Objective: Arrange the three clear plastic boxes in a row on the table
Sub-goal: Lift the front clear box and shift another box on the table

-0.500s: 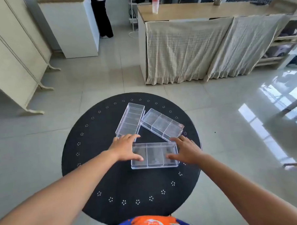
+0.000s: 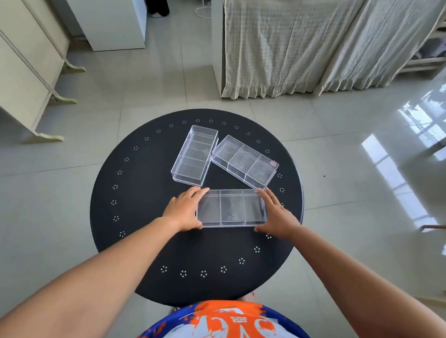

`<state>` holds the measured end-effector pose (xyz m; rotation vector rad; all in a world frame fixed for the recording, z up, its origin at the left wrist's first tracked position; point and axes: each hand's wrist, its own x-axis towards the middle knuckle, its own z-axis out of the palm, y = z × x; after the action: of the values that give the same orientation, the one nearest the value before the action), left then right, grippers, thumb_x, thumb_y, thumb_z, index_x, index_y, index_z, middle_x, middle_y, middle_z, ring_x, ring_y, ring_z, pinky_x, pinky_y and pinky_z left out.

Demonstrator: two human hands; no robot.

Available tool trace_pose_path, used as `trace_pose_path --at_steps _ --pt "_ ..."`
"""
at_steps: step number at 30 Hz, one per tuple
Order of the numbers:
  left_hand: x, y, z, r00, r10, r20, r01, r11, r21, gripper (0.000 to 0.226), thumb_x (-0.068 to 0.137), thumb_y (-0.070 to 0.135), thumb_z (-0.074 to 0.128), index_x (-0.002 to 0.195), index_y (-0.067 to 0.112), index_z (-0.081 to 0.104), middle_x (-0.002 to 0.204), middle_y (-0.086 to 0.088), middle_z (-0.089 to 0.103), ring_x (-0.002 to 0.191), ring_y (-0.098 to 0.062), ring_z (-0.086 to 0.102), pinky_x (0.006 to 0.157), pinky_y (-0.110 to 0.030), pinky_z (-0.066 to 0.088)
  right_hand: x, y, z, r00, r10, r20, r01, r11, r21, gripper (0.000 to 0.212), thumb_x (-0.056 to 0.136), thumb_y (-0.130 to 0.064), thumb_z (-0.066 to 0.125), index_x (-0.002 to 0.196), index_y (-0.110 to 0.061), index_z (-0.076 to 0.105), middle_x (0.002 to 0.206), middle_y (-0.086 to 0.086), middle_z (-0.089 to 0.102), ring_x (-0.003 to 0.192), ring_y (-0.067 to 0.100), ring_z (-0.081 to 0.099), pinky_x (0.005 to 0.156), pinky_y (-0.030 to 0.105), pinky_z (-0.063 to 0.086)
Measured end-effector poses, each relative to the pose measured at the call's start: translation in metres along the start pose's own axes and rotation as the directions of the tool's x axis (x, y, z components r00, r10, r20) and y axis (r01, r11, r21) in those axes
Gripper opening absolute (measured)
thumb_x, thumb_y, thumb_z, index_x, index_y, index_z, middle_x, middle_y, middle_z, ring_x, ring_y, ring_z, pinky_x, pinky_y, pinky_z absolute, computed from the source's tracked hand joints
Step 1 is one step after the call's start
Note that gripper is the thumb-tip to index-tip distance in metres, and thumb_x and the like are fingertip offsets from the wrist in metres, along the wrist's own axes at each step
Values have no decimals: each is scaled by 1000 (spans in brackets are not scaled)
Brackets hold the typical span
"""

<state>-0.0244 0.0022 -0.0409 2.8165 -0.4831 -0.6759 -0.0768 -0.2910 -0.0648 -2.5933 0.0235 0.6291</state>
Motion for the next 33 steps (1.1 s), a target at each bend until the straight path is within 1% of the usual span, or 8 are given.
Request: trace_pose_path --at_steps 5,10,16,19,21,25,30,33 --pt "-2 -10 -3 999 4 49 1 993 -121 119 57 38 80 152 42 8 153 11 26 132 -20 43 99 -38 42 11 6 -2 1000 20 10 -22 955 297 124 64 -30 91 160 -35 12 163 -8 25 137 18 48 110 39 42" --pt "-12 -22 0 995 31 93 -17 989 -147 117 54 41 75 150 44 8 143 17 24 104 -7 44 69 -24 41 13 8 1 995 -11 101 -10 979 203 129 61 -37 88 160 -33 5 163 -6 23 141 20 42 113 44 41" --pt "-14 -32 -8 975 -2 220 59 966 -253 118 53 42 77 153 33 16 146 11 26 129 -11 39 98 -29 42 18 3 0 964 -47 261 -74 898 434 110 65 -16 86 150 -24 17 141 -4 42 142 19 39 107 27 38" --pt "-15 -43 -22 919 13 395 205 839 -503 107 59 40 81 151 30 28 147 3 36 134 -12 40 110 -29 35 14 7 -7 922 -48 385 -221 751 623 106 63 -22 87 150 -20 27 141 -2 47 134 18 49 102 28 43" --pt "-18 -47 -28 877 40 479 333 667 -666 90 66 40 79 146 31 39 141 2 47 133 -14 45 113 -39 35 11 8 -10 904 -52 425 -306 617 726 99 60 -34 86 146 -21 37 133 -1 57 118 19 62 98 34 51" --pt "-17 -43 -26 877 -51 478 469 304 -829 62 71 56 71 125 27 60 128 -14 61 113 -29 66 94 -55 53 15 -3 -11 898 35 439 -401 477 782 74 66 -58 77 125 -16 61 93 9 74 79 24 69 78 38 58" --pt "-12 -26 -20 864 -184 469 501 217 -838 82 71 83 50 134 31 54 140 -20 47 108 -36 65 79 -47 60 19 -22 -14 813 217 540 -578 420 700 72 81 -73 57 120 -12 62 95 24 65 64 32 68 62 35 59" --pt "-12 -21 -16 886 -134 443 462 189 -867 97 67 80 60 147 31 37 151 -16 36 116 -33 60 74 -44 60 19 -26 -19 777 280 564 -629 391 672 87 82 -82 43 120 -6 62 99 22 61 55 32 70 58 33 57"
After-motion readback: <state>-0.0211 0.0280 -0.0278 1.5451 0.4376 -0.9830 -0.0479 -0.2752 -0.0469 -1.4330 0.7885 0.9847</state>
